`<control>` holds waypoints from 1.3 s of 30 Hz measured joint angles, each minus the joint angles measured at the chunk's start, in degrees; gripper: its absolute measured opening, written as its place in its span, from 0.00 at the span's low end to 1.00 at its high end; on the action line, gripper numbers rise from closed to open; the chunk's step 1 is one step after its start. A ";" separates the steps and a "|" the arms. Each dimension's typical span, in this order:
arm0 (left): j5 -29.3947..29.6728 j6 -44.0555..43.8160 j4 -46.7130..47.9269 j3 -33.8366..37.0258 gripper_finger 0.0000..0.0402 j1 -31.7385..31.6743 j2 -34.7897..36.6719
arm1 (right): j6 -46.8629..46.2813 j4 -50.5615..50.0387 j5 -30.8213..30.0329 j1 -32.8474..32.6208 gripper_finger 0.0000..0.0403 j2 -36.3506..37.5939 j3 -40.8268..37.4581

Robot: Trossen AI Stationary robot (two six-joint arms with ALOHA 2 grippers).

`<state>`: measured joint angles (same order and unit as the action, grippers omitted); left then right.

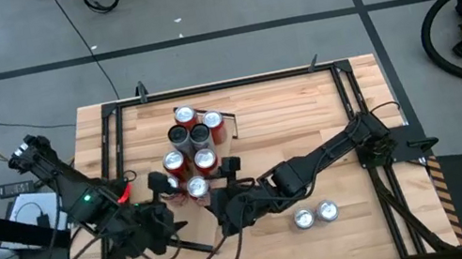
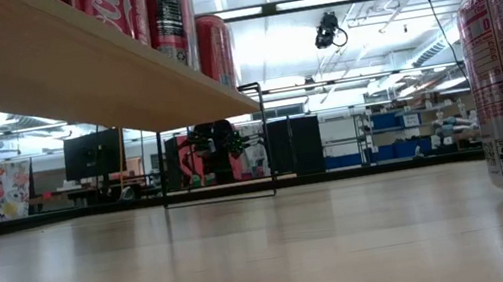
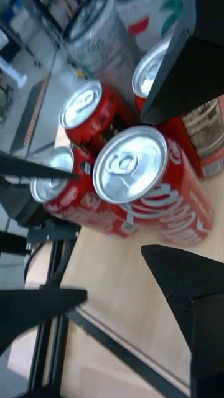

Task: Place canned beverage on shelf
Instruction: Put the red soda can on the shelf

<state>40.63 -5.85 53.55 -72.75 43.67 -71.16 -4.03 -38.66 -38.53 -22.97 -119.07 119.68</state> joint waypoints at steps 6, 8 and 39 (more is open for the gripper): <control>-4.86 1.17 -1.30 0.00 1.00 -3.85 -1.58 | -2.26 -2.42 0.84 -0.79 0.86 0.02 0.00; -5.14 1.20 -1.48 -0.09 1.00 -4.38 -1.85 | -4.19 -4.13 0.67 -0.73 0.86 0.02 0.00; -4.91 -2.49 5.67 -3.48 1.00 -2.28 -1.98 | -15.45 -7.31 2.40 -0.51 0.86 -0.74 -0.82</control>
<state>35.73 -8.34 59.22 -76.23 41.39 -73.14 -19.48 -45.97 -36.13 -23.48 -119.81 118.86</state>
